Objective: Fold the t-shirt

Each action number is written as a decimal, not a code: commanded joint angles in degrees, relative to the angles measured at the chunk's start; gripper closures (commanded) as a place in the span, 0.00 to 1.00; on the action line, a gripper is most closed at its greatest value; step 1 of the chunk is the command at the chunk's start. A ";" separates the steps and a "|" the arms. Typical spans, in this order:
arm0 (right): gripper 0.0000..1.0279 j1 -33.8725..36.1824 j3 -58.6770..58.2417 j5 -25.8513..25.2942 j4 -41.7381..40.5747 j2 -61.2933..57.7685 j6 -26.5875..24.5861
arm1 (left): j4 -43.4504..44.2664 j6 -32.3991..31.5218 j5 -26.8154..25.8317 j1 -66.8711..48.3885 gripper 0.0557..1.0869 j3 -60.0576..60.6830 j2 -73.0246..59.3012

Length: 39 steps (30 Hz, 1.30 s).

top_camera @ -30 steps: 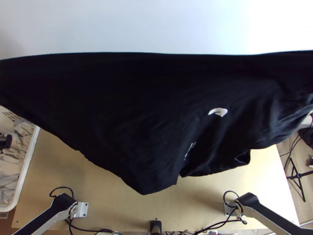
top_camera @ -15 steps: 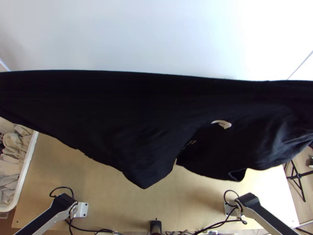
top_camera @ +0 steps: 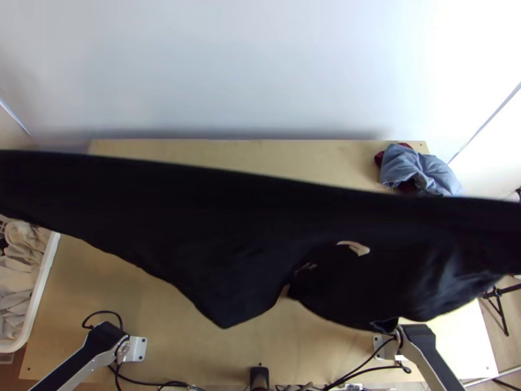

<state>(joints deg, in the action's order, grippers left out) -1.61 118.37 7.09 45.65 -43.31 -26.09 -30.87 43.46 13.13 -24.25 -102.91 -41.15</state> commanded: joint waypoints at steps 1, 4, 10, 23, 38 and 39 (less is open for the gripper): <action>0.97 6.26 -0.50 4.60 2.25 2.70 1.83 | -3.76 -2.33 -1.79 0.34 0.97 -0.01 2.47; 0.97 7.06 -0.68 4.86 4.27 3.41 2.53 | -5.95 -4.88 -2.93 1.75 0.97 0.17 3.35; 0.97 9.60 -0.50 4.86 4.80 3.58 4.73 | -8.41 -11.65 -9.96 8.25 0.97 0.78 3.97; 0.97 13.38 -14.83 5.30 -0.30 2.62 12.64 | -2.88 -22.28 -13.74 11.33 0.97 23.81 5.02; 0.97 9.34 -30.21 4.86 -5.57 -8.90 20.37 | 8.02 -28.52 -13.21 11.86 0.97 37.43 -5.88; 0.97 8.99 -30.39 4.68 -6.36 -10.13 20.81 | 9.16 -28.78 -13.21 12.74 0.97 37.43 -7.19</action>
<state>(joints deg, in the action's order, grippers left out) 9.56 91.64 12.21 41.69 -47.22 -8.29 -26.52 16.67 -0.40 -13.26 -68.79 -42.39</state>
